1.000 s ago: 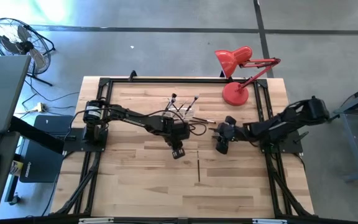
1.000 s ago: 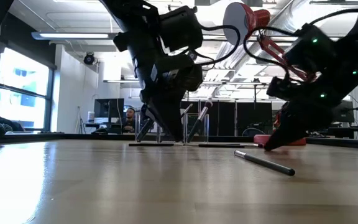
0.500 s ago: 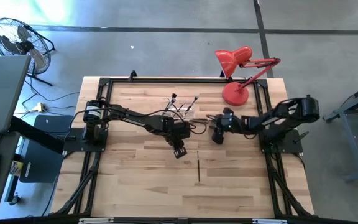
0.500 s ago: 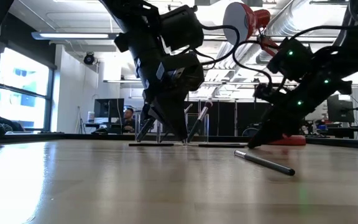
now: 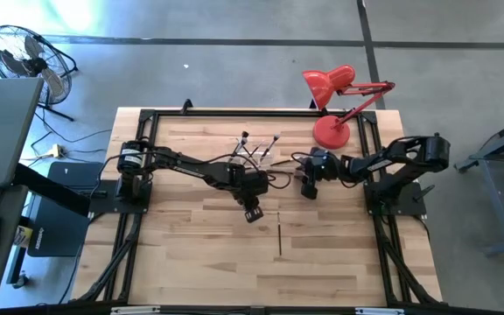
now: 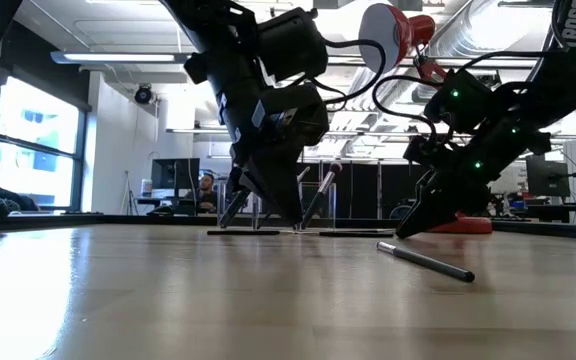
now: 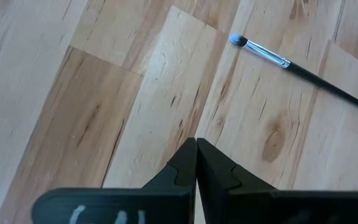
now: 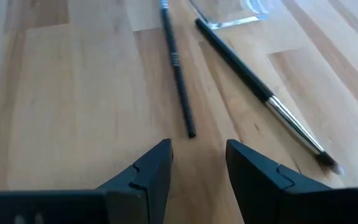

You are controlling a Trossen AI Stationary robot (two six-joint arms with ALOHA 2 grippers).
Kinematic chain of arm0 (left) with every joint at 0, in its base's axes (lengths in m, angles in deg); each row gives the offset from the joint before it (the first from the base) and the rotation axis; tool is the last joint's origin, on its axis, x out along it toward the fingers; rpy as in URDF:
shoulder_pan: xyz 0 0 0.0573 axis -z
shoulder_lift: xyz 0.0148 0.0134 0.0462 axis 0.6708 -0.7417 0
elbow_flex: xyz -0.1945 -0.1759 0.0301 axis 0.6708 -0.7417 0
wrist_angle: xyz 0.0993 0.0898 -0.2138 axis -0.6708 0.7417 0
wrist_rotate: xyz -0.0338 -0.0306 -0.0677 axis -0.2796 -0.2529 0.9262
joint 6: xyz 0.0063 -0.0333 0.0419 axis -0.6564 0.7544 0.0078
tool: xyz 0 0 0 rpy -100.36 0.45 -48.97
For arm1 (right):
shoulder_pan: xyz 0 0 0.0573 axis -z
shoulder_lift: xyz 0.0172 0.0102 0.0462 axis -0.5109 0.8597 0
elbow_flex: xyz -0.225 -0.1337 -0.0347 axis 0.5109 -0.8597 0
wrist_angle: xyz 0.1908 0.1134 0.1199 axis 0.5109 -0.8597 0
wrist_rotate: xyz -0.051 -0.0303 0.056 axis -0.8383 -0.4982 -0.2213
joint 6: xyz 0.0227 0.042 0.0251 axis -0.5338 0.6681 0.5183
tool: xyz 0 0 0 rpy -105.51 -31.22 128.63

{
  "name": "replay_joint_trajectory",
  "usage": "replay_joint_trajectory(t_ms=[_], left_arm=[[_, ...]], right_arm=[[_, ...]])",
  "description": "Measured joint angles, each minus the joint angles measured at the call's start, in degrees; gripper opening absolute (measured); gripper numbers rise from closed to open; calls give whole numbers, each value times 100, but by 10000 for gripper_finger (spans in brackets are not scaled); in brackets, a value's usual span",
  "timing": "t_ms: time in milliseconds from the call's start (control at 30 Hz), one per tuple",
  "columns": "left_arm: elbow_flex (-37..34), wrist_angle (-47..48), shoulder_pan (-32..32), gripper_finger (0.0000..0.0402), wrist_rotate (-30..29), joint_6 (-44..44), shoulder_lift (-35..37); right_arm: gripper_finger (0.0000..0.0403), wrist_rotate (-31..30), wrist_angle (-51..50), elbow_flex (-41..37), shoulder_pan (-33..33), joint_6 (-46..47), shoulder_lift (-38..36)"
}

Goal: Put items in baskets/containers
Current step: Put the black eyeshadow brush into the transparent organizer

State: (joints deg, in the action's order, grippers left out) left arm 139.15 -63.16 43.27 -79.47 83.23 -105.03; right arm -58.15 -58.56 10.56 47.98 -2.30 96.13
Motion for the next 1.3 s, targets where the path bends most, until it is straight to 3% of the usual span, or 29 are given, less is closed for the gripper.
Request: replay_joint_trajectory(t_ms=[200, 533, 700, 933, 1067, 1300], left_arm=[[0, -15, 0, 1, 0, 0, 0], [-2, -37, 0, 1, 54, 52, 0], [-2, -37, 0, 1, 183, 150, 0], [-2, -6, 0, 1, 225, 157, 0], [-2, 8, 0, 1, 227, 157, 0], [-2, 48, 0, 1, 313, 151, 0]], right_arm=[[143, 315, 138, -2, -32, -209, 82], [124, -219, 1034, 99, -249, 283, 981], [99, 196, 991, 201, -345, 321, 1054], [74, 691, 950, 201, -528, 1071, 1034], [77, 646, 866, 197, -560, 1629, 1031], [107, 207, 593, 214, -590, 1415, 1010]])
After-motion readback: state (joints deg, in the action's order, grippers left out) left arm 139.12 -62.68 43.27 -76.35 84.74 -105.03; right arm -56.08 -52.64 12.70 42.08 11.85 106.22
